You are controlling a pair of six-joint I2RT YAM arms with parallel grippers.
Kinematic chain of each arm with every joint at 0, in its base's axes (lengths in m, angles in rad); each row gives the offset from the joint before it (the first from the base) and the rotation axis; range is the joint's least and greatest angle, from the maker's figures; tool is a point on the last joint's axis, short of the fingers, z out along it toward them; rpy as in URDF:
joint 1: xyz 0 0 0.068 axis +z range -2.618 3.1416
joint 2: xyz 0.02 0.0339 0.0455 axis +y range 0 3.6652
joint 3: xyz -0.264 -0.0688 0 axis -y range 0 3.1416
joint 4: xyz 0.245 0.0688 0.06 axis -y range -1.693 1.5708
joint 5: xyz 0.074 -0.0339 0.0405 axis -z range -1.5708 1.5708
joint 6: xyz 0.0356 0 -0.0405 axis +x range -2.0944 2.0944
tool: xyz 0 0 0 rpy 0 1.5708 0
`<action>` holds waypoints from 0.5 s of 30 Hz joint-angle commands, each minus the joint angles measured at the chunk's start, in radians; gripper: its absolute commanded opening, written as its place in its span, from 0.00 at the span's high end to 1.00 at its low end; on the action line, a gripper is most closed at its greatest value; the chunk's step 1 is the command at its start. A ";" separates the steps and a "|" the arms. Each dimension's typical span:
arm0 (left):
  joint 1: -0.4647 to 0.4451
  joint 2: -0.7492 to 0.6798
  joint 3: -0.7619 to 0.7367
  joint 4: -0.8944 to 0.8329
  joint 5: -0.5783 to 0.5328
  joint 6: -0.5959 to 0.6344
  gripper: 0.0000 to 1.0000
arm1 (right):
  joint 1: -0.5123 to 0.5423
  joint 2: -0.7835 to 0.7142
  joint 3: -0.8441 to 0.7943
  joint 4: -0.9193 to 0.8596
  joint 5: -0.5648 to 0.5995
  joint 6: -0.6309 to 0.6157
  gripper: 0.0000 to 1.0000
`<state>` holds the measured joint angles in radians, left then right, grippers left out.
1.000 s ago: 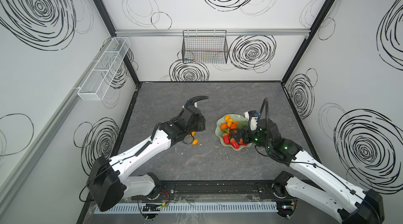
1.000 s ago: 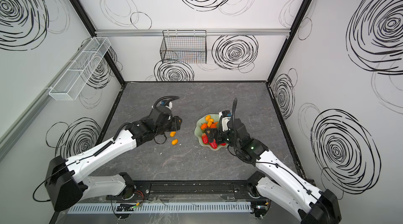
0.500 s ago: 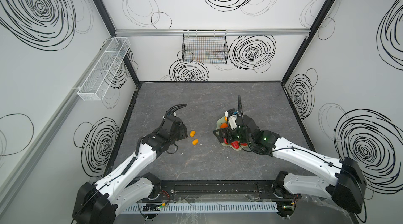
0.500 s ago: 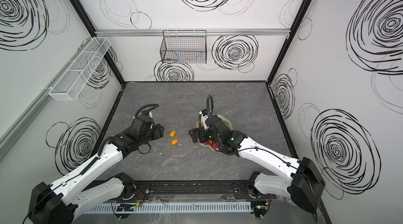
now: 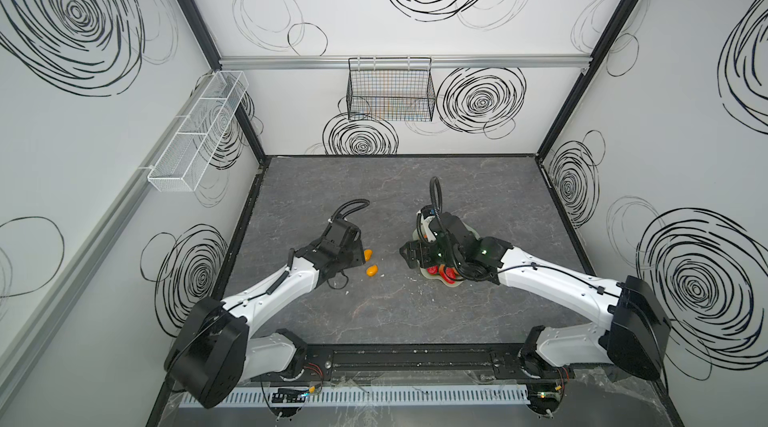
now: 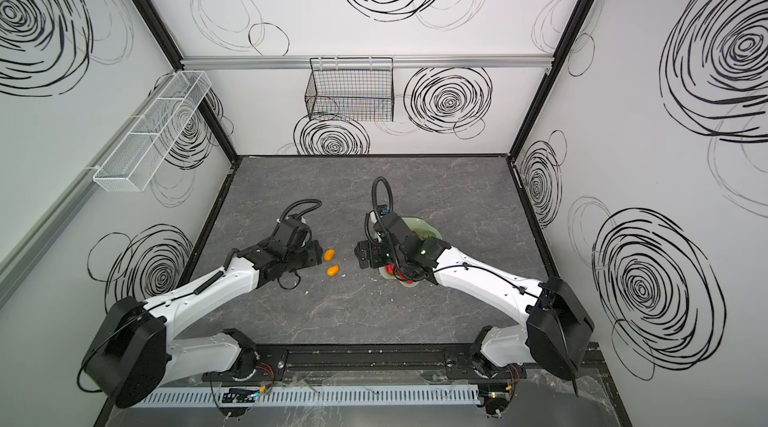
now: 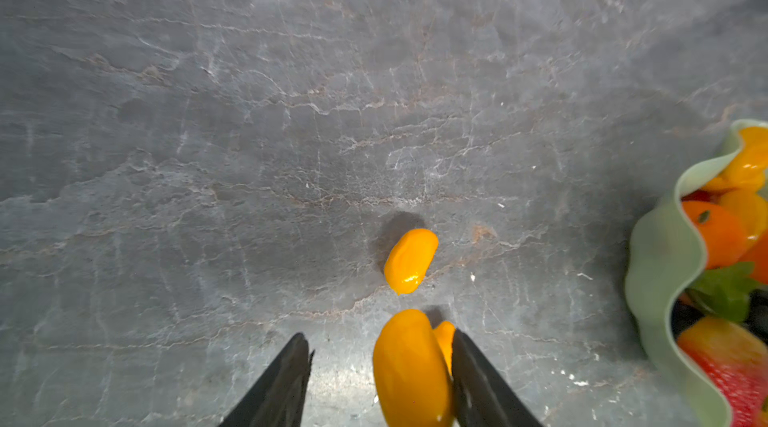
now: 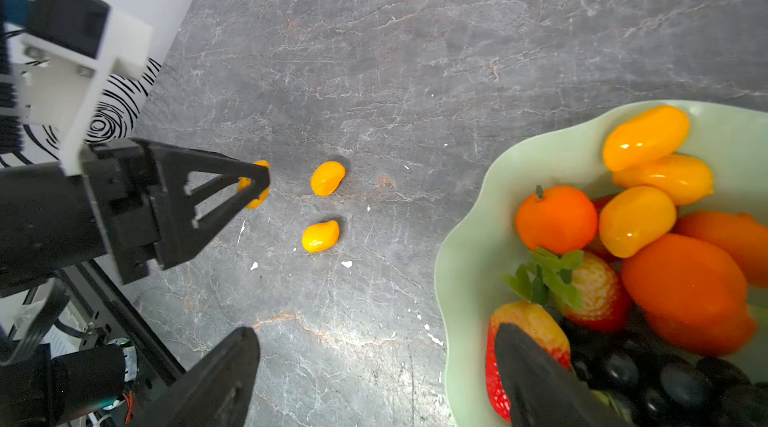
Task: Place and organize the fake fruits in the fruit bowl
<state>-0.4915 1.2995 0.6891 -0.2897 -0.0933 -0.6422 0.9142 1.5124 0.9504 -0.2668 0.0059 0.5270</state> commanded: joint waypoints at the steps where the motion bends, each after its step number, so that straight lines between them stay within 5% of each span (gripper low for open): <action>1: -0.007 0.075 0.059 0.057 0.013 0.081 0.42 | 0.016 0.034 0.058 -0.007 -0.038 -0.046 0.07; 15: -0.032 0.112 0.108 0.105 0.102 0.080 0.46 | -0.007 -0.007 0.045 -0.031 0.030 -0.002 0.08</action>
<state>-0.5041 1.4342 0.7593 -0.2104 -0.0170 -0.5632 0.9230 1.5536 1.0142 -0.2951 -0.0032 0.4953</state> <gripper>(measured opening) 0.537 0.923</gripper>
